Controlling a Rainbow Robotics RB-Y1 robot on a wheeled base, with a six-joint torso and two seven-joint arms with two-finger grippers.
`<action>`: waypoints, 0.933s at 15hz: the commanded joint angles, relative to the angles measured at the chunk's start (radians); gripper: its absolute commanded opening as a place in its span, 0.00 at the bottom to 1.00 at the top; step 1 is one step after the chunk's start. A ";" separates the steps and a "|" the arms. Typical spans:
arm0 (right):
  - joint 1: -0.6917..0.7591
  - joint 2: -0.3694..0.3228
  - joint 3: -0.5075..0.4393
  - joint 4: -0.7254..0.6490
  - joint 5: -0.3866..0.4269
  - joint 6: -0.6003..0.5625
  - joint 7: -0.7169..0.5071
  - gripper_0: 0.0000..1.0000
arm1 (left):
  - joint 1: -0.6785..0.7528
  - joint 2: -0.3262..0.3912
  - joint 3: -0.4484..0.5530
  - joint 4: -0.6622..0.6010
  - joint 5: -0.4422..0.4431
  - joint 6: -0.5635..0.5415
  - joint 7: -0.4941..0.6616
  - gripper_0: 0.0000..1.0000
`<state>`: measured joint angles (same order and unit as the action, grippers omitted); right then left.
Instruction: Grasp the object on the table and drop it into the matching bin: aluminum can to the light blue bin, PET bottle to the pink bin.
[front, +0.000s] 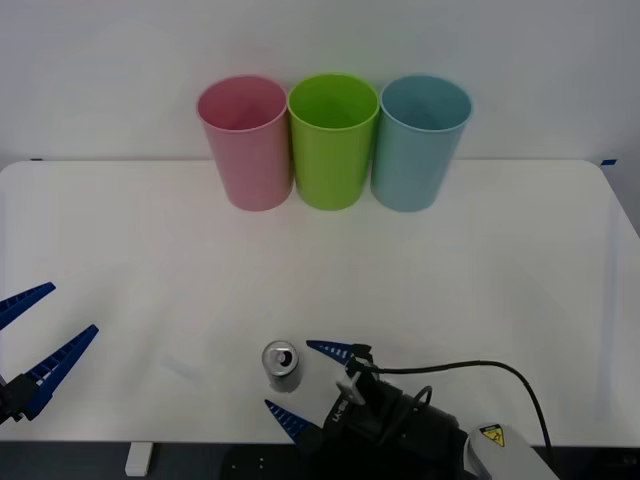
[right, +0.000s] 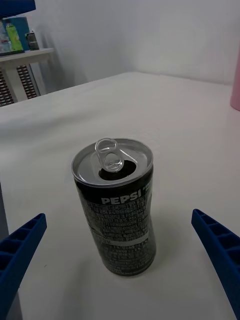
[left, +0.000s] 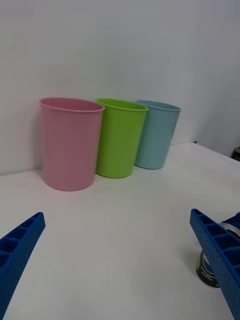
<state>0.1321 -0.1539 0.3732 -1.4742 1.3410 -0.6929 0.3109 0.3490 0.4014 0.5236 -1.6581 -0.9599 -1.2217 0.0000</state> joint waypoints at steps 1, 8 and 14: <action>-0.051 0.030 0.003 0.063 0.003 0.007 0.017 1.00 | 0.000 0.000 0.000 0.000 0.000 0.000 0.000 1.00; -0.094 0.048 0.023 0.103 0.004 0.042 0.060 1.00 | 0.000 0.000 0.000 0.000 0.000 0.000 0.000 1.00; -0.095 0.047 0.023 0.104 0.000 0.047 0.077 0.00 | 0.000 0.000 0.000 0.000 0.000 0.000 0.000 1.00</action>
<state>0.0368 -0.1071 0.3962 -1.3699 1.3427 -0.6447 0.3858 0.3490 0.4014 0.5236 -1.6581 -0.9599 -1.2217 0.0000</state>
